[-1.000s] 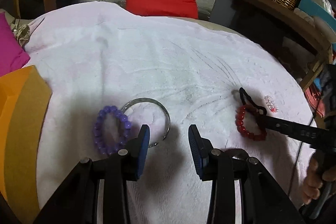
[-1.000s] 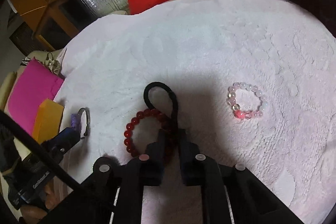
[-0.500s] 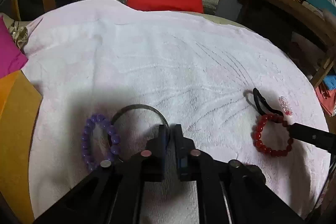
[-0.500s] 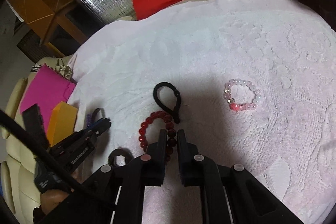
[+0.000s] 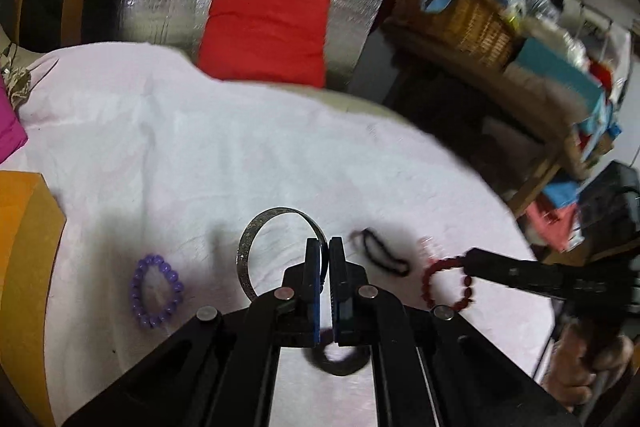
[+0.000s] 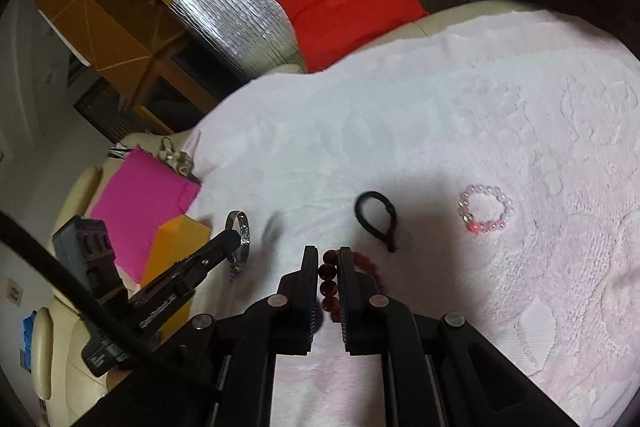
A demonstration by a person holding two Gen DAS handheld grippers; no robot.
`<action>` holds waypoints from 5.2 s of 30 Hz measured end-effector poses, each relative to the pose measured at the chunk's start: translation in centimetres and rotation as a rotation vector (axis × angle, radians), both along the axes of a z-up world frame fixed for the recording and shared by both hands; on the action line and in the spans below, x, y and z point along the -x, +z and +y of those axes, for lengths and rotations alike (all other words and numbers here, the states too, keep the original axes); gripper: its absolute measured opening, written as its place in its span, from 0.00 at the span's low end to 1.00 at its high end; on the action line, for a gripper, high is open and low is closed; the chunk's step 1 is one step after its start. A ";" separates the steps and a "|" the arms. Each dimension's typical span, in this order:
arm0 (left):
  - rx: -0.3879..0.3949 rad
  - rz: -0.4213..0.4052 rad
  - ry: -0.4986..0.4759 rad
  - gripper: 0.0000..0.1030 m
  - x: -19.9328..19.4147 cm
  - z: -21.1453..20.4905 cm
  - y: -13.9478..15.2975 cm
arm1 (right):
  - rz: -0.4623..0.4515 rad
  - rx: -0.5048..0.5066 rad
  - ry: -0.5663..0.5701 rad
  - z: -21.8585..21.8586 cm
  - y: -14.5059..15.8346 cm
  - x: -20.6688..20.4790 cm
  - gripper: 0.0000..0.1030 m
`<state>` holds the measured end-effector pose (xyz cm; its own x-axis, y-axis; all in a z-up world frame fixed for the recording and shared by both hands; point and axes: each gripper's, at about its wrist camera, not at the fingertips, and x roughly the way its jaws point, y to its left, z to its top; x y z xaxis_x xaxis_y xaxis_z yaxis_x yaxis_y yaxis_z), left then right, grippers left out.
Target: Organize jewelry
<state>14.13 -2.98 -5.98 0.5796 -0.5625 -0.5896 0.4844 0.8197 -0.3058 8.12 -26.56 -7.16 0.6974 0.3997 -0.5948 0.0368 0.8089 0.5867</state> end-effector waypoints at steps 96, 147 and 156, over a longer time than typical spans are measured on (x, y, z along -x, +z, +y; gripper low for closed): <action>-0.097 0.009 0.480 0.60 1.8 13.0 0.8 | 0.088 0.013 -0.284 -6.5 0.1 1.2 0.51; -0.493 -0.018 0.019 0.69 3.2 -5.3 -4.5 | 0.222 -0.066 -0.296 -9.2 -4.4 0.5 0.51; -0.440 0.046 0.029 0.69 2.4 -3.5 -4.6 | 0.213 -0.082 -0.278 -8.4 -4.2 0.3 0.51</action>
<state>11.68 -6.48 -10.54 0.5589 -0.2361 -0.7949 0.4534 0.8896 0.0546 7.84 -34.99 -11.38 0.6500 0.2648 -0.7123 0.3774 0.7011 0.6050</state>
